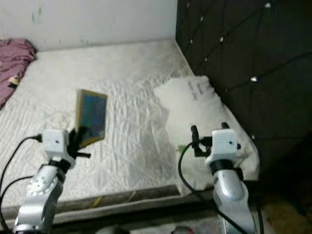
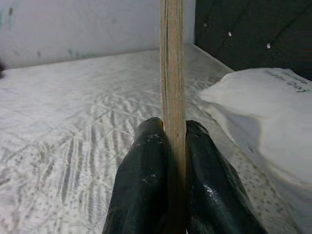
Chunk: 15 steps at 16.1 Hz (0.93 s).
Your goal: Clean up the room
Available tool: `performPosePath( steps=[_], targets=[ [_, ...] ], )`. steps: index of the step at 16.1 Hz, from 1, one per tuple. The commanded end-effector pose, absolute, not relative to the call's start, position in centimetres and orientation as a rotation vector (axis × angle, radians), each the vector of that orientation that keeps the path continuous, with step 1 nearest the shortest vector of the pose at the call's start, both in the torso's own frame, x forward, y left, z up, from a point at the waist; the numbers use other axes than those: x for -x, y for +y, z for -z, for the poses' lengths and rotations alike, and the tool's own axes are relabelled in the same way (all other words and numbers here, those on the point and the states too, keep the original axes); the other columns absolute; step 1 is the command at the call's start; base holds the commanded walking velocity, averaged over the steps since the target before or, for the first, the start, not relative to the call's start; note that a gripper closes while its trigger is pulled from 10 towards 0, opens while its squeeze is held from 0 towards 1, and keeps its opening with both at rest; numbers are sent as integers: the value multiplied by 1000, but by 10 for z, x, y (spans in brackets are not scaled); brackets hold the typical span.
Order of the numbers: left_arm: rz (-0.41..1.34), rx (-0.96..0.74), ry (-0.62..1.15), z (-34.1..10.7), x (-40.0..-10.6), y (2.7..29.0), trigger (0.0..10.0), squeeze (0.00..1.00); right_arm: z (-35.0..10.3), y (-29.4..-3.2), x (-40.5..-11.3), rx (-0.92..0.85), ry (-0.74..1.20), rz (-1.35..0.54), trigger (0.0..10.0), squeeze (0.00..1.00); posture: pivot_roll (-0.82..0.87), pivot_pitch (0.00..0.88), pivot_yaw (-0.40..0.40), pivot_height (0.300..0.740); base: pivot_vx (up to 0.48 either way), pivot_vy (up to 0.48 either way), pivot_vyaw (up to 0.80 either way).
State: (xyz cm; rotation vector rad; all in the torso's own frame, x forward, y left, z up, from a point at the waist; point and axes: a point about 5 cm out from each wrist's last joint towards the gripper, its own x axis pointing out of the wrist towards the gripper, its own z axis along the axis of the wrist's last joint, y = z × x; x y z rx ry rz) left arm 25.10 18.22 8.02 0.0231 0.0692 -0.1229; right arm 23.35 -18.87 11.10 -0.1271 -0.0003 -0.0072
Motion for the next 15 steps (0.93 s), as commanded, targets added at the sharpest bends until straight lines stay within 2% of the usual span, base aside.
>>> performPosePath(
  steps=[1, 5, 8, 15],
  targets=[
    [79, -42, 47, -85, -252, 193, 10000, 0, -113, -187, -234, 126, -10, 2, 10000, 0, -111, 0, 52, 740, 0, 0, 0],
    [49, -38, 51, -85, -253, 194, 10000, 0, -112, -187, -235, 125, -8, -1, 10000, 0, -106, 0, 49, 740, 0, 0, 0],
    [50, -34, 52, -85, -253, 194, 10000, 0, -112, -187, -236, 124, -7, -5, 10000, 0, -106, 0, 48, 740, 0, 0, -529],
    [49, -23, 56, -85, -253, 193, 10000, 0, -113, -186, -238, 131, -13, -14, 10000, 0, -105, 0, 44, 740, 0, 0, 0]
  ],
)
